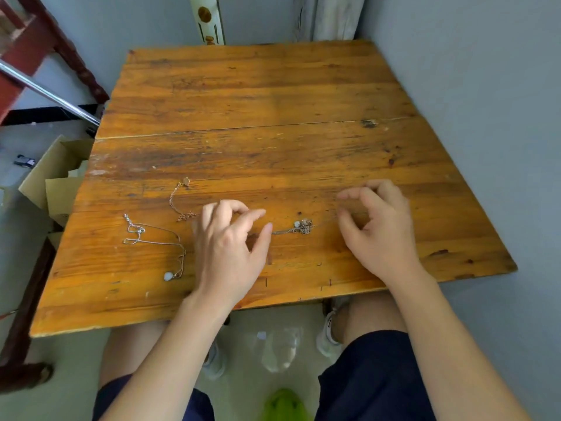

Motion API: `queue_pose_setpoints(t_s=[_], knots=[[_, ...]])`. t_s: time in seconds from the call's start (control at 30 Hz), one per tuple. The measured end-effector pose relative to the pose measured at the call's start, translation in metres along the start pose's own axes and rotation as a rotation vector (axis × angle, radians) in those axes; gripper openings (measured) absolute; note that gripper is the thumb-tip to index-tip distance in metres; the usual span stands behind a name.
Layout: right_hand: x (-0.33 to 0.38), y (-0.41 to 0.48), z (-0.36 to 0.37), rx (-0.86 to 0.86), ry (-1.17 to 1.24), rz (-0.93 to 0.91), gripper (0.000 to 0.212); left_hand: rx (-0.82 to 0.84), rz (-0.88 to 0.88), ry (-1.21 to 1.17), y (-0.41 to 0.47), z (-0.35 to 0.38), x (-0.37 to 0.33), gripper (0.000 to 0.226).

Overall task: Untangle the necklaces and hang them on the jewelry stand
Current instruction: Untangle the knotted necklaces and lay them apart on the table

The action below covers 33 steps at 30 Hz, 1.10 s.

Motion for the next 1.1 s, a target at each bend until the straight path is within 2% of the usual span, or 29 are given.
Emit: queue_pose_setpoints(t_s=[0.1,0.2,0.33,0.6,0.73,0.87,0.97,1.1], knots=[[0.010,-0.002,0.006,0.083,0.062,-0.039,0.024,0.109,0.028,-0.074,0.003,0.009,-0.012,0.033],[0.013,-0.008,0.015,0.171,-0.022,-0.038,0.026,0.182,0.057,-0.068,0.004,0.019,-0.018,0.030],[0.008,-0.017,0.018,0.190,-0.073,-0.077,0.016,0.161,0.072,-0.142,-0.002,0.020,-0.014,0.010],[0.003,-0.043,0.009,0.289,-0.019,-0.136,0.017,0.208,0.110,-0.176,-0.005,0.011,-0.018,0.019],[0.003,-0.044,0.007,0.292,0.031,-0.113,0.011,0.292,0.147,-0.151,0.009,0.018,-0.020,0.025],[0.006,-0.024,0.008,0.283,0.079,-0.116,0.023,0.335,0.114,-0.179,0.012,0.021,-0.018,0.027],[0.010,-0.009,0.018,0.339,0.033,-0.161,0.032,0.330,0.099,-0.181,0.011,0.022,-0.020,0.028],[0.010,-0.006,0.027,0.351,0.029,-0.181,0.029,0.311,0.077,-0.190,0.013,0.023,-0.022,0.020]])
Point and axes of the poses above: each hand's wrist, its own y-axis towards the middle knuckle, its own z-axis out of the palm, x = y × z, the point moved 4 cm from there along y, towards the middle knuckle, and after that the axes turned 4 degrees about x, right-handed, at the moved point
